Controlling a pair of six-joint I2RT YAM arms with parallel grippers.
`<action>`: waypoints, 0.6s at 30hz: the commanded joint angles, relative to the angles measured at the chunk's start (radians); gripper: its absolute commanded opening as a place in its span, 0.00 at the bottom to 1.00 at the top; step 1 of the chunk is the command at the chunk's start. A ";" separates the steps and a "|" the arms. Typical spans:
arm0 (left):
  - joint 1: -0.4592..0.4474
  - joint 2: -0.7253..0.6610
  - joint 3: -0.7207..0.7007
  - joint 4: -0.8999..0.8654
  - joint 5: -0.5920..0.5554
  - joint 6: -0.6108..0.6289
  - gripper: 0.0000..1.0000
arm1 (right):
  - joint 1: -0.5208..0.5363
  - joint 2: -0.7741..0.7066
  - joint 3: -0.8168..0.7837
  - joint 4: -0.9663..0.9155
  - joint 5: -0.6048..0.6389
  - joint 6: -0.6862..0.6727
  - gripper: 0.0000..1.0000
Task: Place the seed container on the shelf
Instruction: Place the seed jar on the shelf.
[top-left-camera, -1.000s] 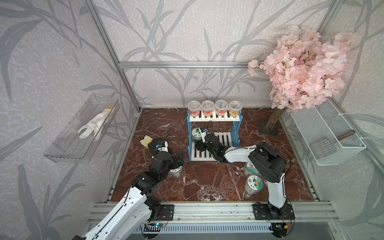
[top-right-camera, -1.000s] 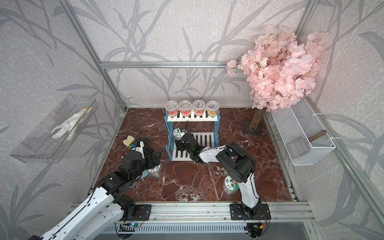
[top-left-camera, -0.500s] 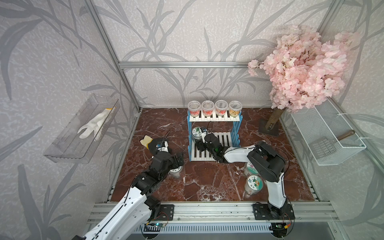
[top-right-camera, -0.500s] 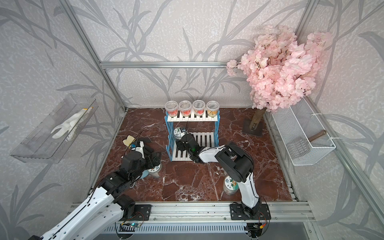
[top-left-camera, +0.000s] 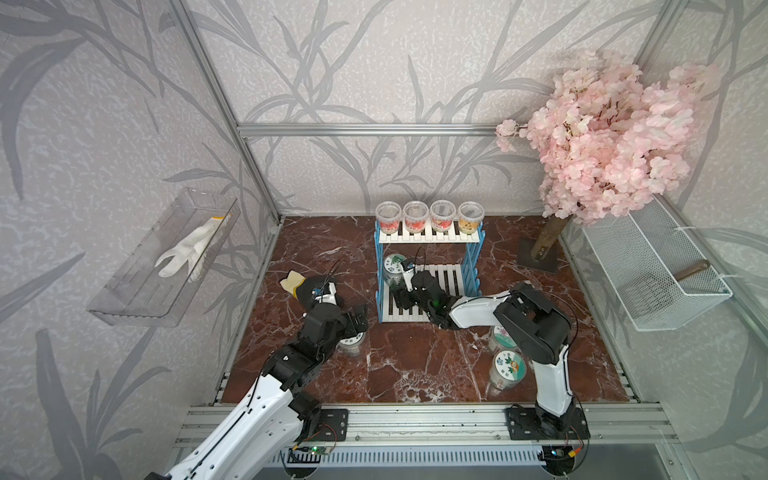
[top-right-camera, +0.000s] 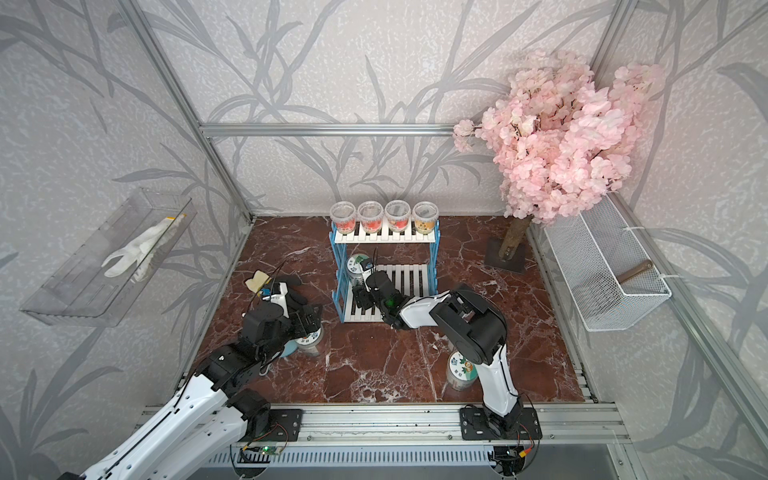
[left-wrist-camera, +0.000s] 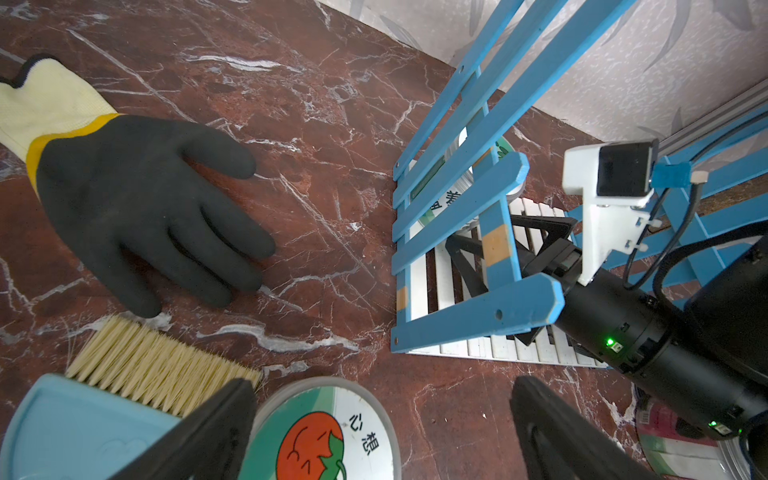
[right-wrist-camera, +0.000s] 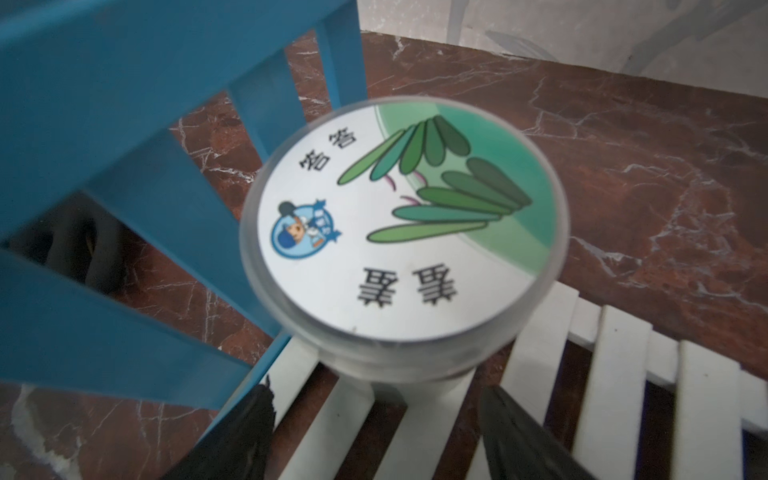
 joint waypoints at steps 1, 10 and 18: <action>0.005 -0.015 0.018 -0.007 0.009 0.015 1.00 | -0.002 -0.067 -0.025 0.025 -0.018 0.004 0.81; 0.004 -0.091 0.058 -0.056 0.004 0.040 1.00 | 0.003 -0.224 -0.139 -0.054 -0.139 -0.062 0.86; 0.004 -0.118 0.084 -0.102 0.031 0.043 1.00 | 0.058 -0.409 -0.266 -0.112 -0.223 -0.083 0.87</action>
